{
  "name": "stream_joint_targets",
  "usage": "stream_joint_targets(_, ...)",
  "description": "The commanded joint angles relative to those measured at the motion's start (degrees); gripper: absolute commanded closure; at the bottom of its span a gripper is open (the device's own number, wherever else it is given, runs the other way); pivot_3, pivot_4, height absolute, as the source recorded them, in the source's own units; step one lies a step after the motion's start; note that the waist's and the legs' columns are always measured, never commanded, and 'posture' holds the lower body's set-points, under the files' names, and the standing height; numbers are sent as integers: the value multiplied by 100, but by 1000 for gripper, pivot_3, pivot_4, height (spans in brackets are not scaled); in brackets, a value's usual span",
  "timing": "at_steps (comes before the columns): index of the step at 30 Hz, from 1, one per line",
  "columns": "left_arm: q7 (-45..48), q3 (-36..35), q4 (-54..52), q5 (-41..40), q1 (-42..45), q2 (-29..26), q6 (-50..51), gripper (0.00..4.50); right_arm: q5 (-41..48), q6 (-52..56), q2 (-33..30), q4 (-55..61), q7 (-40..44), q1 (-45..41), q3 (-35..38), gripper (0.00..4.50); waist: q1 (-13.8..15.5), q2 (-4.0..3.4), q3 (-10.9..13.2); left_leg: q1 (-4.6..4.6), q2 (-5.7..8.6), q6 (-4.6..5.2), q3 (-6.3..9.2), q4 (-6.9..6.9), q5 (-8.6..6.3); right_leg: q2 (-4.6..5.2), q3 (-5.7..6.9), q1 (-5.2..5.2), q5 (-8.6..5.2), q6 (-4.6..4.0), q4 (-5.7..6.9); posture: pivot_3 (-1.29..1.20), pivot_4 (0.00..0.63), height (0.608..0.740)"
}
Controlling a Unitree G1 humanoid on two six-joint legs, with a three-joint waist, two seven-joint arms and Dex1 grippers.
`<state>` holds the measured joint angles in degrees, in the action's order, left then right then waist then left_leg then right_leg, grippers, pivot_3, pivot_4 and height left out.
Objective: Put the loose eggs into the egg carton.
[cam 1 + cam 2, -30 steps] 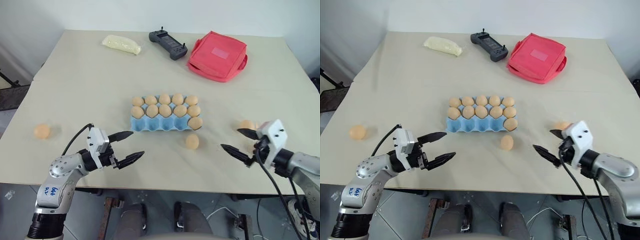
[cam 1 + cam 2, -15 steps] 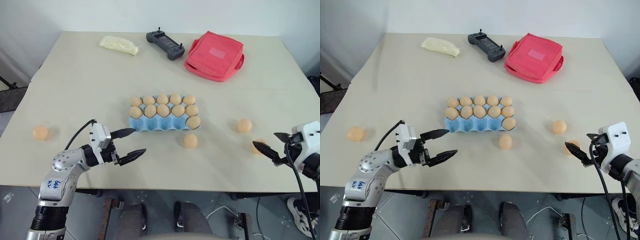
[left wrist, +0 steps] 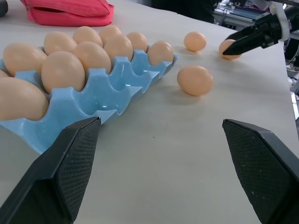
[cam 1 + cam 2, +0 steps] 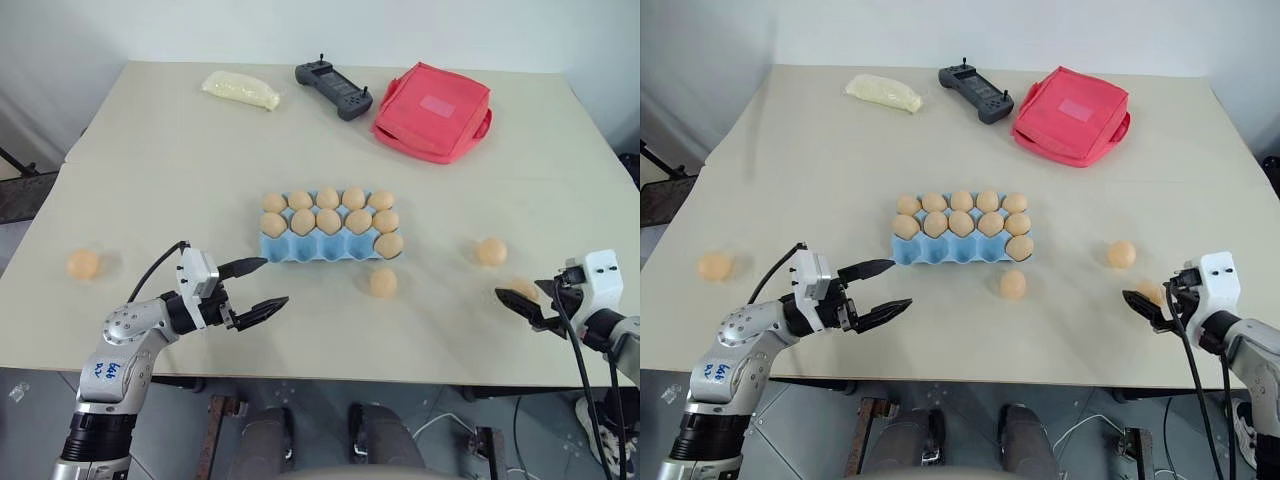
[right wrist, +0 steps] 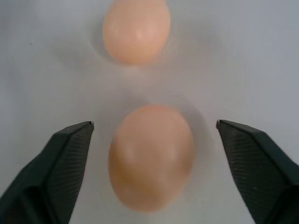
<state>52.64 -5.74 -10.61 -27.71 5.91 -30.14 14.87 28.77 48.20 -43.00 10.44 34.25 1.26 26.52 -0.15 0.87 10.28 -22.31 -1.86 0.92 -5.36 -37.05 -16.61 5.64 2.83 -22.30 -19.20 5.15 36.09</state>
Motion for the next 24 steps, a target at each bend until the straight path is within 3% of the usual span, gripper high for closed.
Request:
stream_joint_targets(1,-28,-98,-155,-13,-42,-38,-130,0,77,124,11,138,-57,2,44,1295,0,0,0,0,0,0,0,0,0,0,0,0,0,0,0,0,150,740)
stream_joint_targets(4,-31,-105,-140,-12,-58,-42,-159,0,158,224,38,332,-80,-24,97,2395,0,0,0,0,0,0,0,2,0,0,0,0,0,0,0,0,150,740)
stream_joint_targets(6,-19,-119,-122,-14,-68,-56,-181,0,239,282,-16,580,-56,-87,121,2832,-5,0,0,0,0,0,0,2,0,0,0,-1,0,0,0,0,150,740)
stream_joint_targets(13,25,-159,3,3,-12,-95,-237,0,894,893,-313,1293,72,-1304,-240,2867,-32,-8,4,0,0,3,-3,-3,3,0,-5,-7,3,-4,11,0,150,740)
stream_joint_targets(18,38,-170,72,15,43,-92,-271,0,854,923,-142,1241,37,-2449,-1190,2867,-26,-7,4,-2,-3,-1,1,0,5,0,-2,-12,6,-9,9,0,150,740)
stream_joint_targets(24,7,-237,85,37,-12,-115,-333,0,443,794,600,809,-30,-3473,-2635,2867,-45,-7,4,-19,-3,-3,-1,0,4,1,2,-21,8,-5,-5,0,150,740)
